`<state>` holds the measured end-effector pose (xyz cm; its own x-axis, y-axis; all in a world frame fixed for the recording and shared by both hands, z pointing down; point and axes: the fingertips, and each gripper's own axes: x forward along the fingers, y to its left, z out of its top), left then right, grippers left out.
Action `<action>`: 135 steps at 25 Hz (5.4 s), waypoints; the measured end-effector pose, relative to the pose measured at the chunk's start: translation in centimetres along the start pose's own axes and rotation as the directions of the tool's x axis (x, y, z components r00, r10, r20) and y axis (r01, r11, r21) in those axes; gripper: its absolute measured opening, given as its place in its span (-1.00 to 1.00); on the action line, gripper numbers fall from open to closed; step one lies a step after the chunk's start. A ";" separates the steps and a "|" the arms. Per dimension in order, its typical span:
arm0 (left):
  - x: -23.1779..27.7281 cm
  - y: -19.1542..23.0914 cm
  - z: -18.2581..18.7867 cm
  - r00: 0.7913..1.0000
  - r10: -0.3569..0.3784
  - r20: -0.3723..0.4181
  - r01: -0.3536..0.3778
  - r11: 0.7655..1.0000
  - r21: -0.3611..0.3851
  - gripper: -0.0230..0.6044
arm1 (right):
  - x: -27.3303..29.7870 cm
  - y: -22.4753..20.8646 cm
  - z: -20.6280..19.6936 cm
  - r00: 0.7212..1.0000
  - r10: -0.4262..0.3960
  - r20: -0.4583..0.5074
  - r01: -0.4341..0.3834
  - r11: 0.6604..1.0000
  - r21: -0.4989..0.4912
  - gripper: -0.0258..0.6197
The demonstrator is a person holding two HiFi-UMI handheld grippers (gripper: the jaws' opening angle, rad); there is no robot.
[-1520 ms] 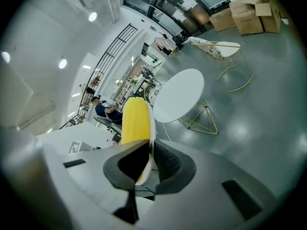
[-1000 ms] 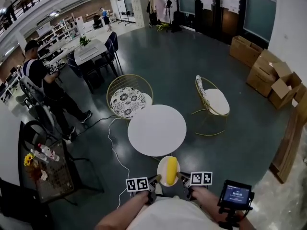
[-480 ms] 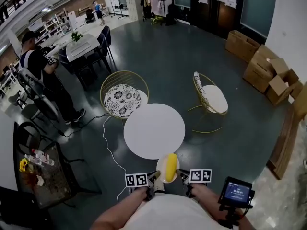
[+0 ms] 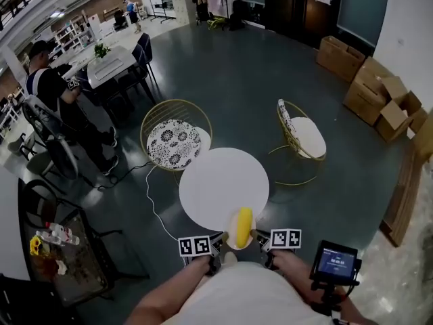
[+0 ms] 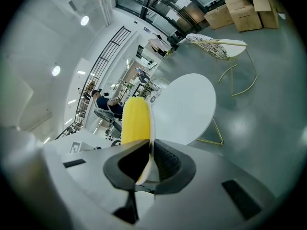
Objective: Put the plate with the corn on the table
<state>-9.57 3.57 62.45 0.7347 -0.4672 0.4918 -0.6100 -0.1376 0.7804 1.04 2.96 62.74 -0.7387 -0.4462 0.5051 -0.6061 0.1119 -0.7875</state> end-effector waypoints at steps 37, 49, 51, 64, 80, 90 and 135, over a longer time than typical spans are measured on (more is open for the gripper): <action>5.4 5.5 7.7 0.999 -0.016 -0.039 0.015 1.000 -0.027 -0.83 | 7.6 -3.2 6.8 0.996 -0.067 -0.054 0.069 0.997 0.030 -0.80; 12.9 6.8 11.2 0.999 0.005 -0.042 -0.007 0.999 -0.050 -0.83 | 10.0 -9.0 12.9 0.993 -0.062 -0.104 0.068 0.996 0.053 -0.80; 14.0 7.2 11.9 0.999 0.002 -0.033 -0.004 0.998 -0.056 -0.83 | 10.5 -9.8 14.0 0.992 -0.056 -0.112 0.062 0.997 0.052 -0.80; 20.9 10.7 16.8 0.997 0.067 -0.034 -0.070 0.994 -0.079 -0.82 | 15.4 -15.1 20.4 0.979 -0.064 -0.193 0.070 0.997 0.026 -0.80; 26.7 16.1 21.4 0.981 0.185 -0.059 -0.190 0.979 -0.080 -0.82 | 22.0 -19.9 25.1 0.966 -0.103 -0.237 0.106 0.994 0.001 -0.80; 27.5 17.5 24.3 0.978 0.205 -0.033 -0.207 0.973 -0.107 -0.82 | 24.3 -19.7 27.7 0.971 -0.111 -0.213 0.114 0.993 0.002 -0.80; 28.2 20.3 28.7 0.918 0.393 0.050 -0.395 0.918 0.041 -0.67 | 27.7 -20.1 32.0 0.955 -0.272 -0.115 0.237 0.939 -0.249 -0.77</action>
<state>-9.79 -37.41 81.12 0.4204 -0.5265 0.7390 -0.8621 0.0221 0.5062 2.16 -40.10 81.24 -0.5749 -0.3544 0.7375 -0.8178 0.2206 -0.5316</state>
